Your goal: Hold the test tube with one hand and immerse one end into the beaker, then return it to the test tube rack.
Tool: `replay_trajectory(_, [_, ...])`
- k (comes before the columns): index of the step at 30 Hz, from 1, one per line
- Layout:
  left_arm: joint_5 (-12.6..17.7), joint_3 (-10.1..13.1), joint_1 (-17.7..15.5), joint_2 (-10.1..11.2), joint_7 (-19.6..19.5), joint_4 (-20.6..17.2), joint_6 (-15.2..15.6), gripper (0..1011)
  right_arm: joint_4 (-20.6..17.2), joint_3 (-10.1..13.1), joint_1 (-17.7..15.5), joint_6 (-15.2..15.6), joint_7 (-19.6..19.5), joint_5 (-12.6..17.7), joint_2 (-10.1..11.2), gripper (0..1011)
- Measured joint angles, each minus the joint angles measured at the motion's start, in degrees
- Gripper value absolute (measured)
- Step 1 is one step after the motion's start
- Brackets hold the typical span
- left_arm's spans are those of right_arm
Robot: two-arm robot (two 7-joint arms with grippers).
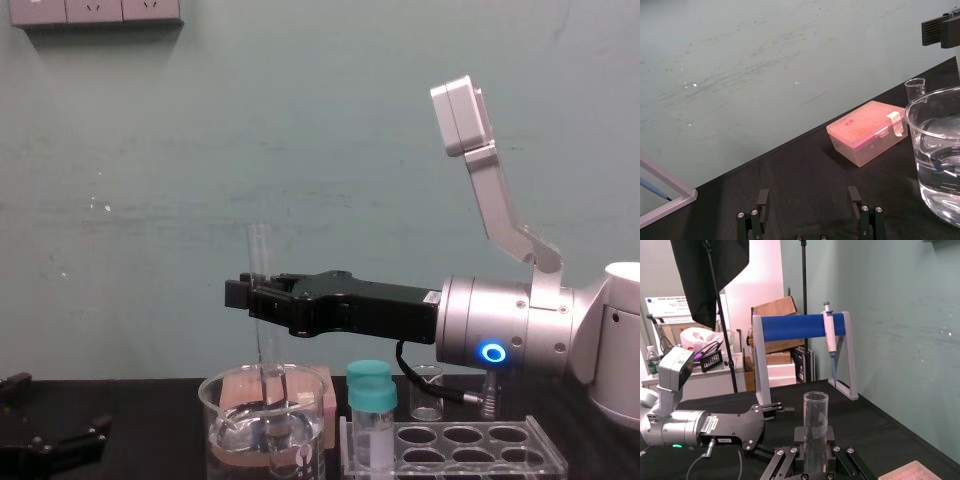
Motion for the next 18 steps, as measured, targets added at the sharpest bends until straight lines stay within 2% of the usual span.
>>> replay_trajectory(18, [0.0, 0.0, 0.0, 0.0, 0.0, 0.0, 0.0, 1000, -0.8, -0.2, -0.3, 0.4, -0.3, 0.2, 0.3, 225])
